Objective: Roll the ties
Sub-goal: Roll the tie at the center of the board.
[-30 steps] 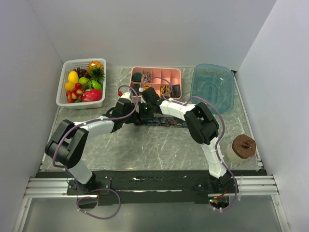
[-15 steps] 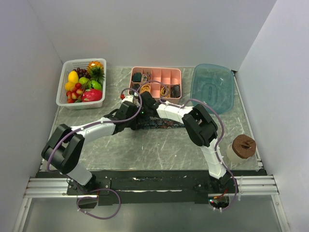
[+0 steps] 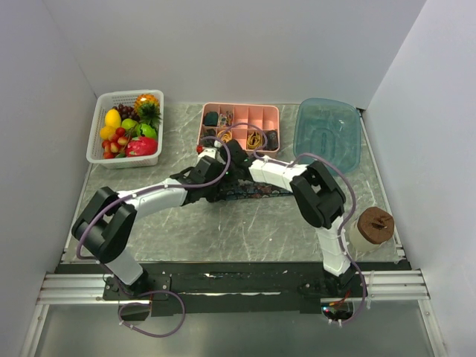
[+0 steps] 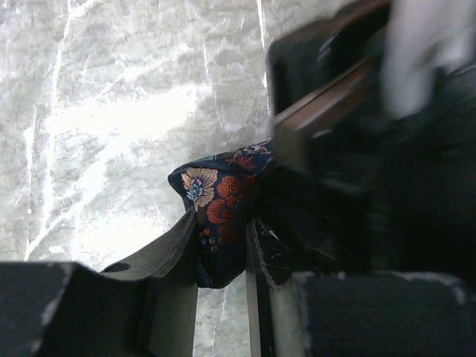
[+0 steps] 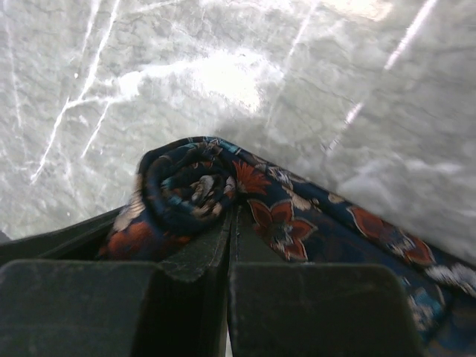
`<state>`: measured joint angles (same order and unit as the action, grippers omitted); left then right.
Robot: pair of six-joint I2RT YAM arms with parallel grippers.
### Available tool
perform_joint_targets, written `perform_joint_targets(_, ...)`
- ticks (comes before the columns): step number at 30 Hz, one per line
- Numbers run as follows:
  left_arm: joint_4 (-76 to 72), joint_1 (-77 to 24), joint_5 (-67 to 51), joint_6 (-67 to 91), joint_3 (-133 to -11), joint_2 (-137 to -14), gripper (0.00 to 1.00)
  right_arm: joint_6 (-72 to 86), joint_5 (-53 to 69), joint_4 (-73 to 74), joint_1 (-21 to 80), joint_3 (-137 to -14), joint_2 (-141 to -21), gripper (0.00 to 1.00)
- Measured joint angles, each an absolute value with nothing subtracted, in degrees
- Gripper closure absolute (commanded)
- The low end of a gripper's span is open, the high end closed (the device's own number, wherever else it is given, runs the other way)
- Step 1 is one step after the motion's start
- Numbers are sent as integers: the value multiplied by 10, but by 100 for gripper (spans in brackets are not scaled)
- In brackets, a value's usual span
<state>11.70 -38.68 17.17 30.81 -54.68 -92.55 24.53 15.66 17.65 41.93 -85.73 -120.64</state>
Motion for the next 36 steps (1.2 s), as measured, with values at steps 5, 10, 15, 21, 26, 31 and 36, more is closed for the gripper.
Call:
perform_joint_targets(5, 123, -392, 182, 308, -551, -929, 99, 241, 156, 175, 412, -840, -1160, 100)
perform_joint_targets(10, 136, -398, 204, 310, -575, -939, 99, 233, 148, 177, 409, -837, -1134, 100)
perform_joint_targets(15, 163, -416, 239, 310, -600, -968, 99, 231, 146, 171, 399, -815, -1129, 100)
perform_joint_targets(21, 205, -449, 301, 309, -646, -1013, 98, 229, 143, 172, 383, -782, -1120, 100)
perform_joint_targets(26, 235, -473, 347, 310, -681, -1047, 82, 229, 144, 163, 368, -752, -1103, 100)
perform_joint_targets(31, 246, -486, 370, 313, -697, -1061, 44, 228, 148, 159, 357, -732, -1091, 100)
perform_joint_targets(36, 251, -489, 381, 322, -699, -1070, 36, 228, 159, 158, 345, -715, -1086, 100)
